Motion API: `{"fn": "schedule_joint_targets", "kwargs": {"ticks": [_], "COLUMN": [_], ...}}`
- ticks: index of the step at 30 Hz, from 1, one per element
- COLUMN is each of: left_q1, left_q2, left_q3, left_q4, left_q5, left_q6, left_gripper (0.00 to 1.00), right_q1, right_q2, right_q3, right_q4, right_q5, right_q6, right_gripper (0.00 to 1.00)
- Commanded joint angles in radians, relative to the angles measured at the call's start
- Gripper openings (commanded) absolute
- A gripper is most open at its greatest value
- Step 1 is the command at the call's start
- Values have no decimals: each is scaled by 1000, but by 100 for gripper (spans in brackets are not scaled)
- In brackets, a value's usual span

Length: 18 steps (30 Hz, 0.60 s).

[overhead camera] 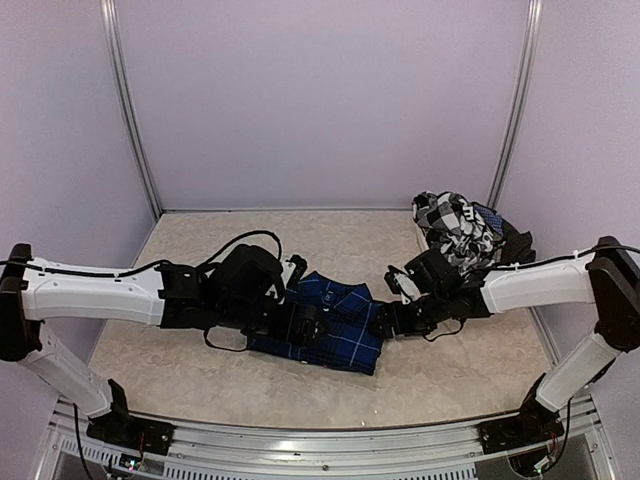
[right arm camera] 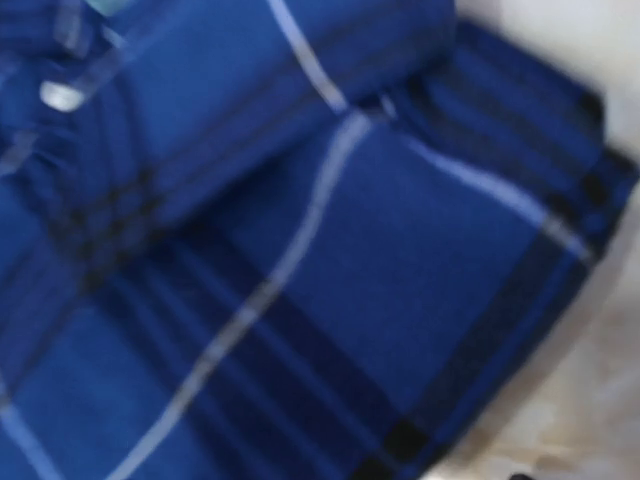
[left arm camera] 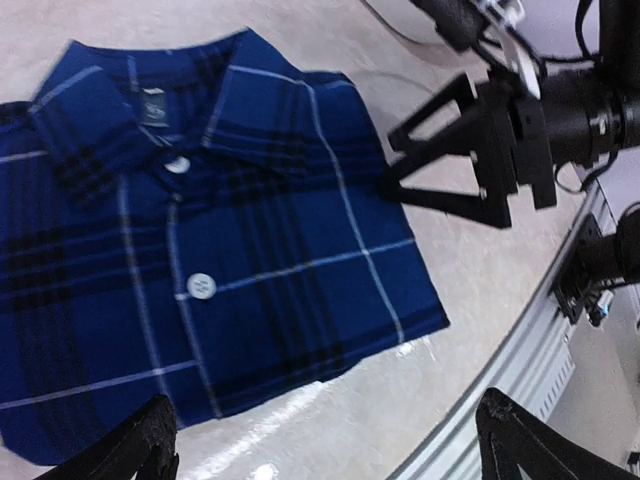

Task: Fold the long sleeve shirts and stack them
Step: Rotate the square-folded shirt at the center of the board.

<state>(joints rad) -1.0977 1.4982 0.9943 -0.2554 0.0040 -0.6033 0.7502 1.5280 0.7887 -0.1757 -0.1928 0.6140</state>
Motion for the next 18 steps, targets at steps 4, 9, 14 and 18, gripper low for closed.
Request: {"fn": "schedule_joint_targets", "kwargs": {"ticks": [4,9,14,18], "left_q1": [109,227,337,399], "left_q2": [-163,-268,-387,-465], "left_q3": [-7,-59,-136,-185], "left_q4": [-152,-154,-129,-103], "left_q5": [-340,-369,-358,-358], "left_q6": [-38,-53,-68,-61], "left_gripper": [99,99,99,99], "right_q1": [3,-1,-42,-72], "right_q2": [152,254,363,434], "right_q3": [55,166,307,450], "right_q4": [134,129,94,48], "right_q5": [-102,-115,-129,-121], "right_q6": [46,-4,-73,-172], "right_gripper": [76,75,71,71]}}
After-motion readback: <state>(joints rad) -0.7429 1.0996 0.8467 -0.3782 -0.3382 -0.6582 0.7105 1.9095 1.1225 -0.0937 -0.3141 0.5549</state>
